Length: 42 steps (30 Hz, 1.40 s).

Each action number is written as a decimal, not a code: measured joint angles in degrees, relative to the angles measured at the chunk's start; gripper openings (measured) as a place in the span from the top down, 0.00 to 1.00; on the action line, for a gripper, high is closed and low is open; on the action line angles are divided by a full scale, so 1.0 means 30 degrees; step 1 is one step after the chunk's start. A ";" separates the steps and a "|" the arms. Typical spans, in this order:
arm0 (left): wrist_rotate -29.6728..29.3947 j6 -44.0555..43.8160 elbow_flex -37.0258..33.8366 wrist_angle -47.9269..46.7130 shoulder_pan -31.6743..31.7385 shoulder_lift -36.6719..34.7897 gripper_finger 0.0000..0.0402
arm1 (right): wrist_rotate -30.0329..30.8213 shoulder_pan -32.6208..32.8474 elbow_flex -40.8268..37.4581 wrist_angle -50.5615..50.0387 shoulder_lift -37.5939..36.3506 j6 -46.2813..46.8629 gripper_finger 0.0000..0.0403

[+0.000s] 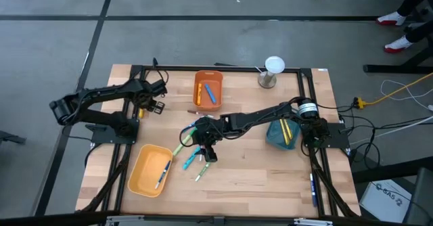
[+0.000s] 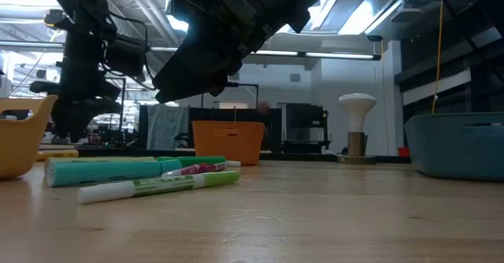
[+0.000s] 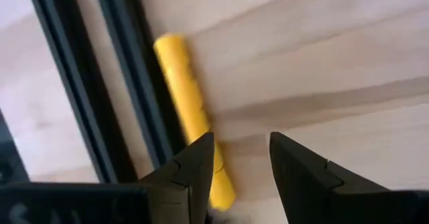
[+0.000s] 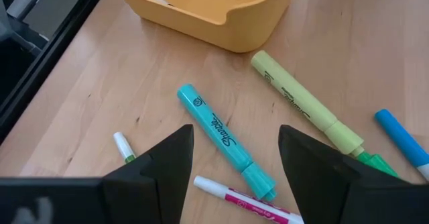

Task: Pick & Place Markers
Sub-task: Put the yellow highlighter pen into the orange bin

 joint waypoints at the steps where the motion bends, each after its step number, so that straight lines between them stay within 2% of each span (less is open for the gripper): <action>1: 0.0161 -0.0013 -0.0013 -0.0087 0.0151 0.0007 0.65 | -0.0007 0.0000 0.0000 0.0000 0.0000 0.0000 0.46; 11: 0.0202 0.0001 -0.0013 -0.0087 0.1690 0.0242 0.65 | -0.0007 0.0000 0.0000 0.0000 0.0000 -0.0080 0.46; 19: 0.0354 0.0288 -0.0006 0.1459 0.2458 0.2127 0.65 | 0.0000 0.0000 0.0000 0.0298 0.0000 -0.0525 0.46; 23: 0.1856 0.1273 -0.0006 0.2837 0.3020 0.3404 0.65 | 0.0000 0.0000 0.0000 0.0335 0.0000 -0.0525 0.46; 28: 0.1992 0.2071 0.0145 0.3041 0.3887 0.4823 0.65 | -0.0003 0.0000 0.0000 0.0335 0.0000 -0.0505 0.46; 33: 0.3103 0.3175 0.0191 0.3225 0.4451 0.5084 0.65 | -0.0003 0.0000 0.0000 0.0335 0.0000 -0.0506 0.46; 37: 0.3143 0.3741 0.0114 0.3334 0.4439 0.4923 0.70 | -0.0004 0.0000 0.0000 0.0494 0.0000 -0.0506 0.46; 42: 0.3596 0.4498 0.0103 0.3402 0.4444 0.4910 0.83 | -0.0004 0.0000 0.0000 0.0725 0.0000 -0.0419 0.46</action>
